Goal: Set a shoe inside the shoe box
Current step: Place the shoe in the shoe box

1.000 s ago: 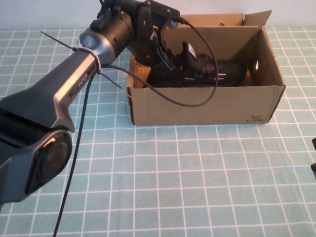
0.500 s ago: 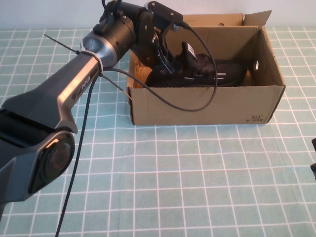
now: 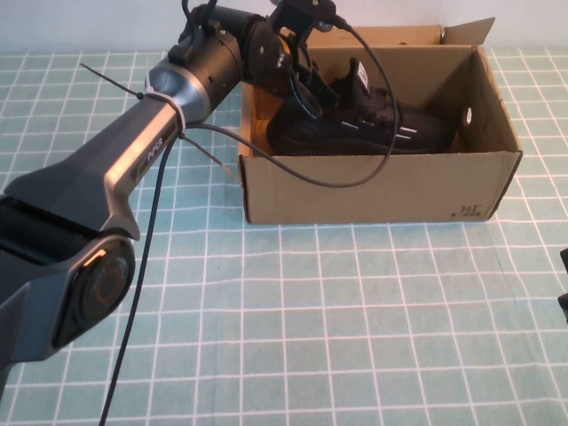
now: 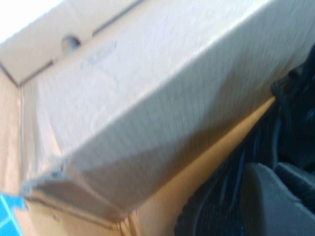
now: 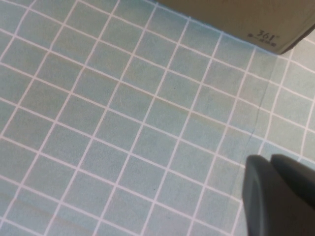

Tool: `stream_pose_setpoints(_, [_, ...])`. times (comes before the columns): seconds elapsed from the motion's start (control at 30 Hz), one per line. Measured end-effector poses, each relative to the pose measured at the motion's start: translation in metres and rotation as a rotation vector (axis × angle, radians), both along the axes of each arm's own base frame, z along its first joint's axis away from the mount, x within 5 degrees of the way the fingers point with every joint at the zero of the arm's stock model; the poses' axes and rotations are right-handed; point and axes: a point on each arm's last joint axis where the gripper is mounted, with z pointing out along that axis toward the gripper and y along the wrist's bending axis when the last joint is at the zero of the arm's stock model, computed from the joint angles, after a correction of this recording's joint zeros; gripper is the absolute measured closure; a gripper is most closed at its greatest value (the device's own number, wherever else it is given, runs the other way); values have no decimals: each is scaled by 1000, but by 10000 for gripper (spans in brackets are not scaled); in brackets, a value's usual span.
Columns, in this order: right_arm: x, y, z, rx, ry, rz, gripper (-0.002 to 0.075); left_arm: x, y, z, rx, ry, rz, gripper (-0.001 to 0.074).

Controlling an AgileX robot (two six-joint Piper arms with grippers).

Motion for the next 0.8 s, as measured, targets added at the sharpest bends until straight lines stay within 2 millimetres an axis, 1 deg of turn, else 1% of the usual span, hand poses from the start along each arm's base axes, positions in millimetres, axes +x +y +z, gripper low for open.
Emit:
stream_pose_setpoints(0.4, [0,0,0,2,1,0,734,2,-3,4,17,-83,-63,733])
stream_pose_setpoints(0.63, [-1,1,0,10,7,2,734,5,-4,5,72,-156,-117,734])
stream_pose_setpoints(0.8, [-1,1,0,15,11,2,734,10,2,1,95,-168,-121,734])
